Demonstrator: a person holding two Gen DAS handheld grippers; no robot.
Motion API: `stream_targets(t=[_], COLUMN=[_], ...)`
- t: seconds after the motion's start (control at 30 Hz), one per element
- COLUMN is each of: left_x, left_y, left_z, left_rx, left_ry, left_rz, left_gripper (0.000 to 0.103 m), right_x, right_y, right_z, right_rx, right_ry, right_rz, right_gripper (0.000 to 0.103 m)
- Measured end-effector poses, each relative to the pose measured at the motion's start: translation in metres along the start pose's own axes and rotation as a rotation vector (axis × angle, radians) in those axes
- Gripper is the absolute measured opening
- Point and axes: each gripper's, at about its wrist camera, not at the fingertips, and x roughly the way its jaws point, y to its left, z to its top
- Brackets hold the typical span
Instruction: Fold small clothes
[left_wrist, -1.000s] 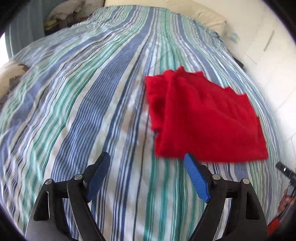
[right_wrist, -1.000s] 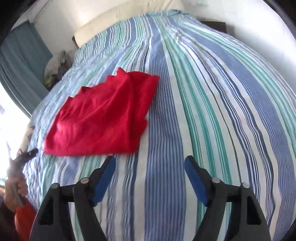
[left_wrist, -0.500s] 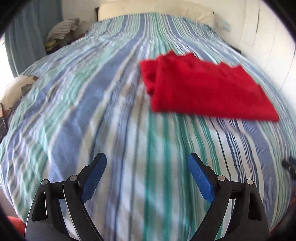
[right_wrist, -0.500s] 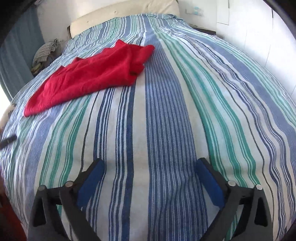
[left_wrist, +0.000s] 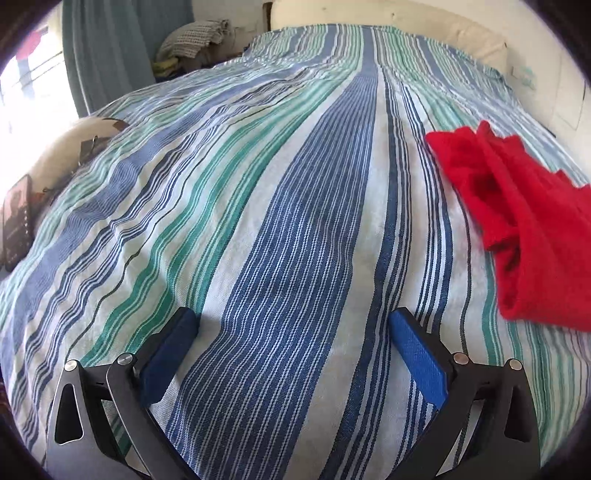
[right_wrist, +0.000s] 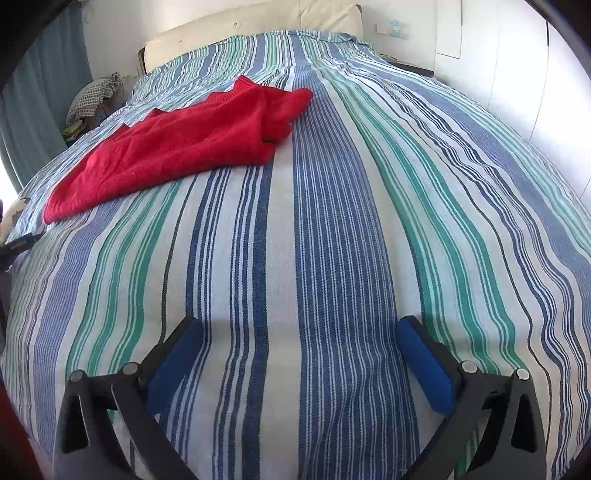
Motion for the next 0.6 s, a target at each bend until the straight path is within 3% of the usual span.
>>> stream_targets(t=[0.17, 0.6], left_x=[-0.0021, 0.0056], left_y=[0.0042, 0.0071], left_z=[0.0001, 0.0036], left_rx=[-0.031, -0.027], left_ry=[0.003, 0.003], left_rz=[-0.039, -0.033], left_gripper=[0.103, 0.103], right_x=[0.0001, -0.0023], right_y=[0.0000, -0.0010], right_z=[-0.0003, -0.0015], right_rx=[0.000, 0.002], right_ry=[-0.008, -0.014], right_rz=[-0.002, -0.003], right_gripper=[0.103, 0.103])
